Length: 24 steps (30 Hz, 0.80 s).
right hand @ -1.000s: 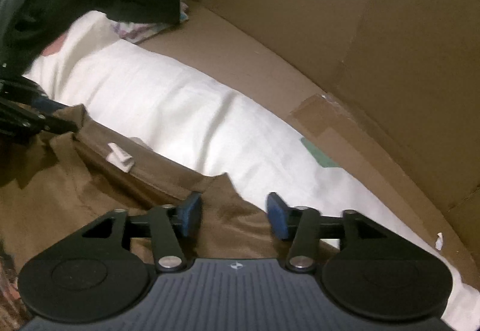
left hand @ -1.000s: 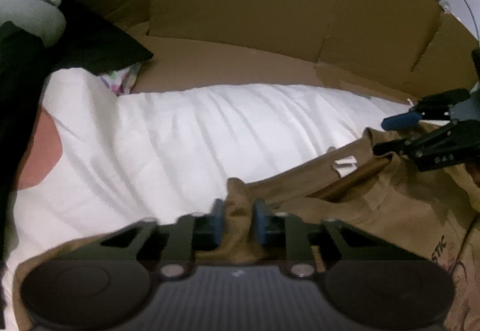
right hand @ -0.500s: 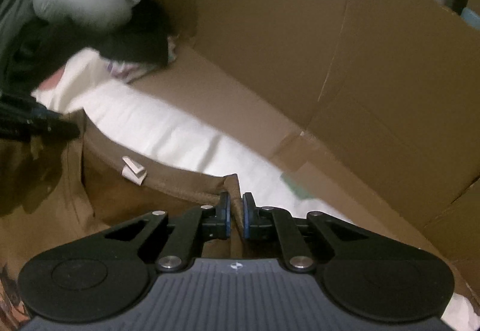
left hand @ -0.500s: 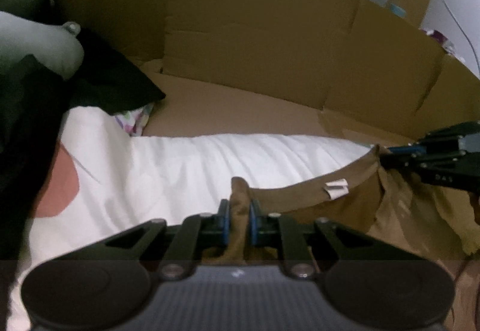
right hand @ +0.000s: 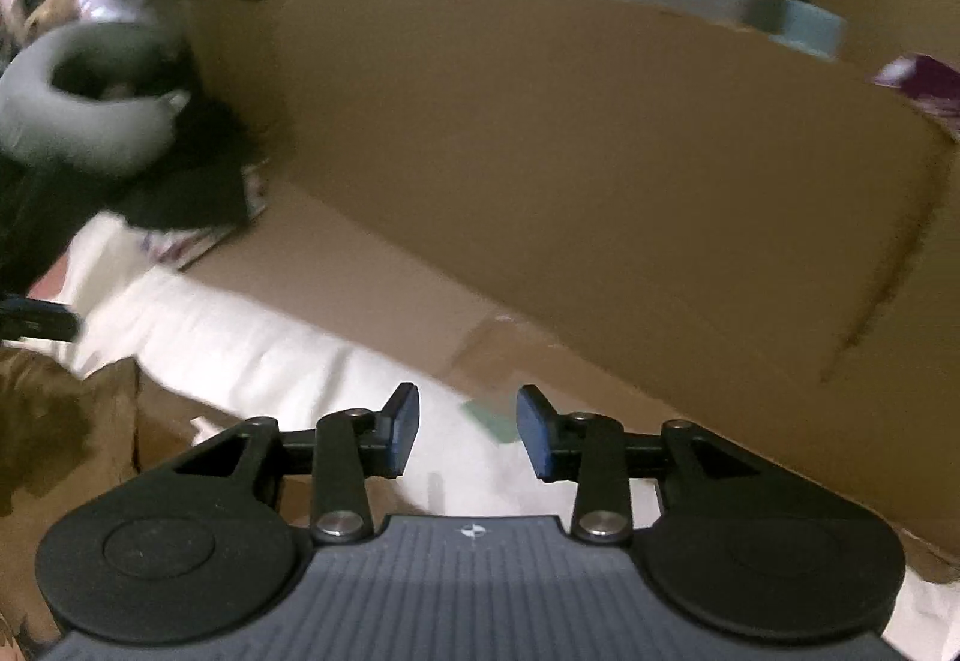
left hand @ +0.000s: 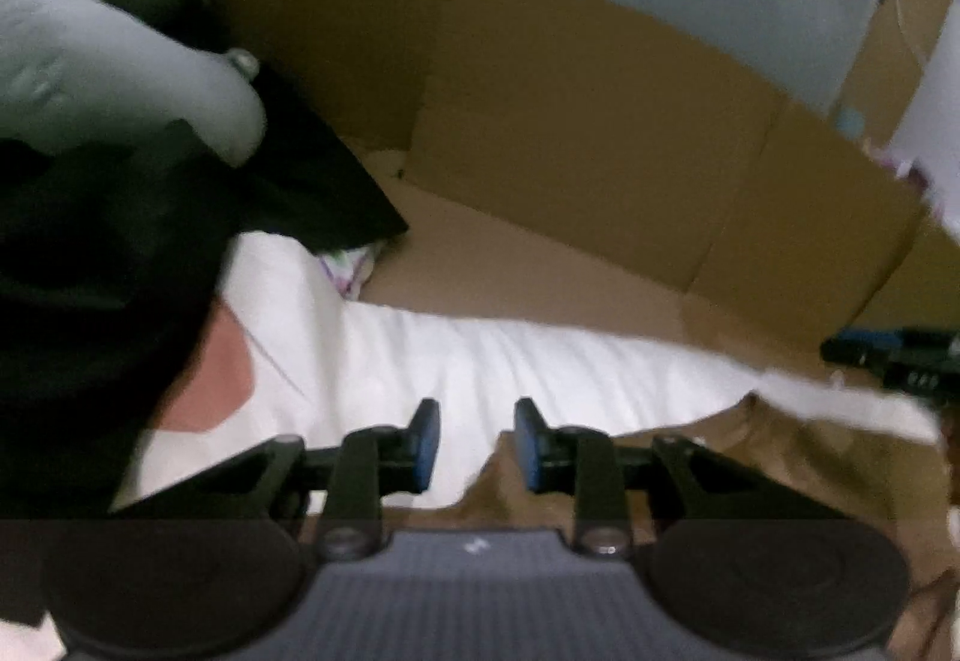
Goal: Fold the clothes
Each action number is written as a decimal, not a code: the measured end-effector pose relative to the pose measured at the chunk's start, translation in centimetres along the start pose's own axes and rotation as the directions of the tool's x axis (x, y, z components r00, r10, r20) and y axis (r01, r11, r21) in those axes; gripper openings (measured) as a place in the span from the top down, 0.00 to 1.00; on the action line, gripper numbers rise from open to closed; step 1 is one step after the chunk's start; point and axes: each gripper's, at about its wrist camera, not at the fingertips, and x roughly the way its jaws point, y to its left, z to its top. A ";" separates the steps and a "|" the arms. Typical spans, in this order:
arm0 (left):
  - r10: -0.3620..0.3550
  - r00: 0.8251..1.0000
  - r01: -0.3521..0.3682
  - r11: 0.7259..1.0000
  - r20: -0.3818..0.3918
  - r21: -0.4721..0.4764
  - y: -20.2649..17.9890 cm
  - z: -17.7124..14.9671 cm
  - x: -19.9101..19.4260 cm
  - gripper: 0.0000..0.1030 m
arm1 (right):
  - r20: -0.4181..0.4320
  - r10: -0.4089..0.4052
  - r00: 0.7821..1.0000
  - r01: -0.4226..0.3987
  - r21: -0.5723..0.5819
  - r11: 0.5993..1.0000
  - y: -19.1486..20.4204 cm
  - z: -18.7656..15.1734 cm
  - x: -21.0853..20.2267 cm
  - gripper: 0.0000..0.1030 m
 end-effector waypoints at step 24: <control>0.033 0.995 -0.037 0.998 -0.090 -0.041 0.7 -2.5 1.5 0.87 | -0.151 -0.086 0.985 0.093 0.045 0.995 -1.8 -5.1 2.1 0.70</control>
